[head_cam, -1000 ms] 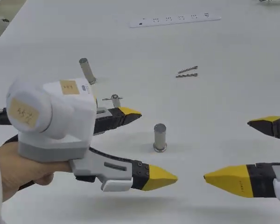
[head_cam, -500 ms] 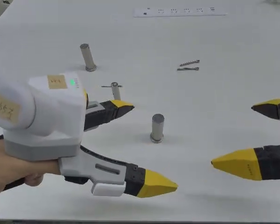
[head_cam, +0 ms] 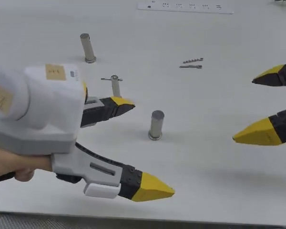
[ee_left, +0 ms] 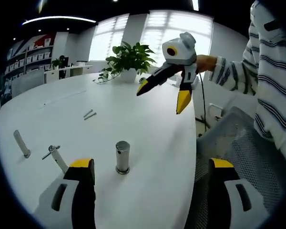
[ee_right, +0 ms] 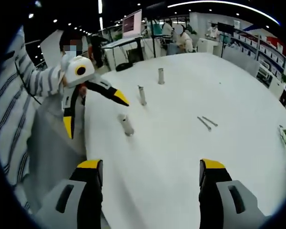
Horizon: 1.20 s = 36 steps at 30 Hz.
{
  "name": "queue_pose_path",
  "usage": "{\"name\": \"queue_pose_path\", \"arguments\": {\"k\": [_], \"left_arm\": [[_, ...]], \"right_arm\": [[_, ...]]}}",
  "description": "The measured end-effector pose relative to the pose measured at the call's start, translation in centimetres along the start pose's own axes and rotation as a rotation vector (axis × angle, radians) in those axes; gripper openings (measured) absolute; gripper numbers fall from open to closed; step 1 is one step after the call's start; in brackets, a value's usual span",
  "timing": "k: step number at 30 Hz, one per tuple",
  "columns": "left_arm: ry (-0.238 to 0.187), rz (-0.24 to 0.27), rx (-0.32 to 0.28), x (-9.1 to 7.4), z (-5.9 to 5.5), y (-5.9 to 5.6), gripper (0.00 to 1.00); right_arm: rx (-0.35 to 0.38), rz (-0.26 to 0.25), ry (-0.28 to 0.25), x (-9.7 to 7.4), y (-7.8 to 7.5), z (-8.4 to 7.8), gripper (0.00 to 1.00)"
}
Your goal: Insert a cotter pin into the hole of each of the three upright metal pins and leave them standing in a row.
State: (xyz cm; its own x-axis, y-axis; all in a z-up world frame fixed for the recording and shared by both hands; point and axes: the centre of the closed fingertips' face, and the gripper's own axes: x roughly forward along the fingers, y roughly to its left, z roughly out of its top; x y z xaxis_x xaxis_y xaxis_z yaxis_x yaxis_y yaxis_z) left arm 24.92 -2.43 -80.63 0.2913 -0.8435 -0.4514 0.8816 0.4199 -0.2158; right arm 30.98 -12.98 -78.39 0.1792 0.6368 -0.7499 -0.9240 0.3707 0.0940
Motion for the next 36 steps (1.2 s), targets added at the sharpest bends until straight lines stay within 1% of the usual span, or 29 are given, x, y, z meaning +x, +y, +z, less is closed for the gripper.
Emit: {"name": "queue_pose_path", "arguments": {"k": [2,3,5,6,9,15,17,20,23,26,32,34,36], "left_arm": [[-0.003,0.007,0.008,0.0,0.1,0.1,0.99],[-0.012,0.016,0.017,0.0,0.3,0.2,0.99],[-0.014,0.016,0.013,0.0,0.5,0.2,0.99],[-0.015,0.016,0.012,0.0,0.5,0.2,0.99],[-0.019,0.016,0.014,0.0,0.7,0.2,0.99],[-0.019,0.017,0.003,-0.1,0.7,0.3,0.99],[-0.012,0.017,0.000,-0.1,0.6,0.3,0.99],[-0.016,0.012,-0.006,-0.1,0.6,0.1,0.96],[-0.018,0.010,-0.006,-0.1,0.6,0.0,0.97],[-0.021,0.013,-0.011,0.0,0.7,0.1,0.97],[-0.028,0.026,-0.023,-0.1,0.7,0.3,0.96],[-0.024,0.027,-0.023,-0.2,0.6,0.3,0.95],[-0.010,0.026,-0.023,-0.1,0.3,0.3,0.94]], "right_arm": [[-0.022,0.015,0.022,0.3,-0.3,0.1,0.84],[-0.034,0.023,0.031,0.4,-0.5,0.2,0.84],[-0.054,0.039,0.047,0.7,-0.9,0.3,0.84],[-0.063,0.057,0.059,0.9,-1.3,0.2,0.84],[-0.080,0.068,0.081,1.3,-2.1,0.2,0.84],[-0.126,0.088,0.120,2.1,-4.5,0.7,0.80],[-0.160,0.092,0.149,2.2,-5.3,0.7,0.77],[-0.176,0.086,0.157,2.7,-6.5,1.2,0.76],[-0.191,0.095,0.168,3.1,-7.3,1.4,0.74],[-0.198,0.115,0.184,3.8,-7.9,1.3,0.72],[-0.210,0.129,0.200,5.0,-9.3,1.5,0.67],[-0.216,0.131,0.209,5.4,-9.8,1.7,0.65],[-0.200,0.135,0.203,5.9,-10.3,2.1,0.64]]}}
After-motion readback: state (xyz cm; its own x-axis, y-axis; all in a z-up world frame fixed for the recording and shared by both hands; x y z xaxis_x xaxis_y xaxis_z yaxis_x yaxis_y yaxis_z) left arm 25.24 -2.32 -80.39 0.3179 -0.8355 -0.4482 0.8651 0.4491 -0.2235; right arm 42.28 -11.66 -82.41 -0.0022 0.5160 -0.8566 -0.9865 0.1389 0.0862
